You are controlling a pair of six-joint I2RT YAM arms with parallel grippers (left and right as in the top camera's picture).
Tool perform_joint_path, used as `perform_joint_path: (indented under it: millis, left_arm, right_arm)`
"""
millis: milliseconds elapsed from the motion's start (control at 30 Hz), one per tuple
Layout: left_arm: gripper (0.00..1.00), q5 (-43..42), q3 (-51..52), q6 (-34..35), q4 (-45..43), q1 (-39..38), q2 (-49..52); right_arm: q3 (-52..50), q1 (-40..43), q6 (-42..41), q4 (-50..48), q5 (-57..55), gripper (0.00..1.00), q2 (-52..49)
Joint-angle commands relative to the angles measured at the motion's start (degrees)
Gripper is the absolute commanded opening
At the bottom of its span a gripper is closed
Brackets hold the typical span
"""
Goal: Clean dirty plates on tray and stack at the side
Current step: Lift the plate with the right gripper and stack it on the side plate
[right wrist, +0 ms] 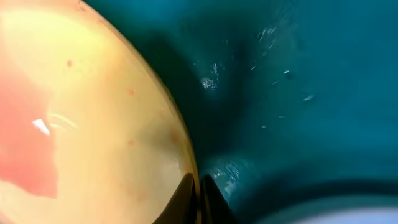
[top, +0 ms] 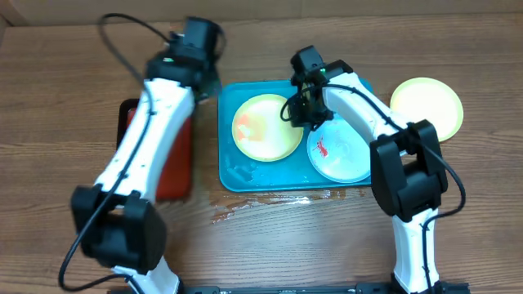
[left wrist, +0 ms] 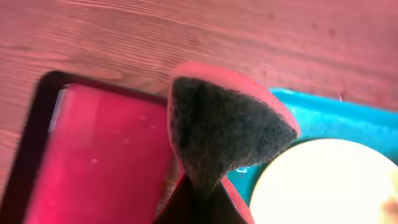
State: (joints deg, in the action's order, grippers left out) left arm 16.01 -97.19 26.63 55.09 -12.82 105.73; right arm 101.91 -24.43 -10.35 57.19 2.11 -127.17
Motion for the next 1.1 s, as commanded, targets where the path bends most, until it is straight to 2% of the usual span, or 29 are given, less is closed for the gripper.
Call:
perform_joint_path:
  millis: [0, 100, 167, 200, 267, 300, 400, 467, 667, 767, 800, 867, 933, 1067]
  left_arm:
    - [0.05, -6.2, -0.7, 0.9, 3.0, 6.5, -0.6]
    - [0.04, -8.8, 0.0, 1.3, 4.2, 10.2, -0.3]
    - [0.04, -10.1, 0.9, 1.3, 4.5, 12.2, -0.3]
    - [0.04, -10.1, 1.6, 1.3, 4.5, 13.0, -0.3]
    - [0.04, -10.1, 2.1, 1.3, 4.5, 13.3, -0.3]
    - [0.04, -10.1, 2.3, 1.3, 4.7, 13.3, -0.3]
    - [0.04, -10.1, 2.3, 1.3, 4.7, 13.3, -0.3]
    - [0.04, -10.1, 2.3, 1.3, 4.7, 13.3, -0.3]
    - [0.04, -10.1, 2.3, 1.3, 4.7, 13.4, -0.3]
    - [0.04, -10.1, 2.3, 1.3, 4.7, 13.4, -0.3]
    - [0.04, -10.1, 2.3, 1.3, 4.7, 13.4, -0.3]
    - [0.04, -10.1, 2.3, 1.3, 4.9, 13.4, -0.3]
    - [0.04, -10.1, 2.3, 1.3, 5.1, 13.4, -0.3]
    - [0.04, -10.6, 2.3, 1.3, 5.0, 13.4, -0.3]
  right_arm:
    - [4.0, -6.1, 3.4, 1.2, -23.3, 0.04, 9.3]
    - [4.0, -11.0, 3.6, 1.2, -37.3, 0.04, 12.8]
    - [4.0, -15.5, 5.7, -0.3, -50.5, 0.04, 15.0]
    - [4.0, -18.0, 11.0, -2.0, -57.3, 0.04, 15.6]
    - [4.0, -20.4, 19.2, -4.3, -62.8, 0.04, 15.7]
    - [4.0, -22.3, 27.8, -5.4, -65.7, 0.04, 15.7]
    - [4.0, -25.2, 41.2, -5.7, -67.7, 0.04, 15.7]
    - [4.0, -26.5, 46.3, -5.7, -69.3, 0.04, 15.7]
    - [4.0, -27.6, 48.4, -7.1, -77.8, 0.04, 15.7]
    - [4.0, -26.7, 42.7, -6.8, -67.5, 0.04, 15.7]
    - [4.0, -25.6, 40.4, -5.8, -61.3, 0.04, 15.7]
    - [3.6, -20.8, 37.5, -3.4, -41.6, 0.04, 15.7]
    - [3.4, -14.8, 32.7, -3.9, -30.1, 0.04, 15.7]
    - [3.6, -5.3, 20.9, -4.5, -24.2, 0.04, 15.8]
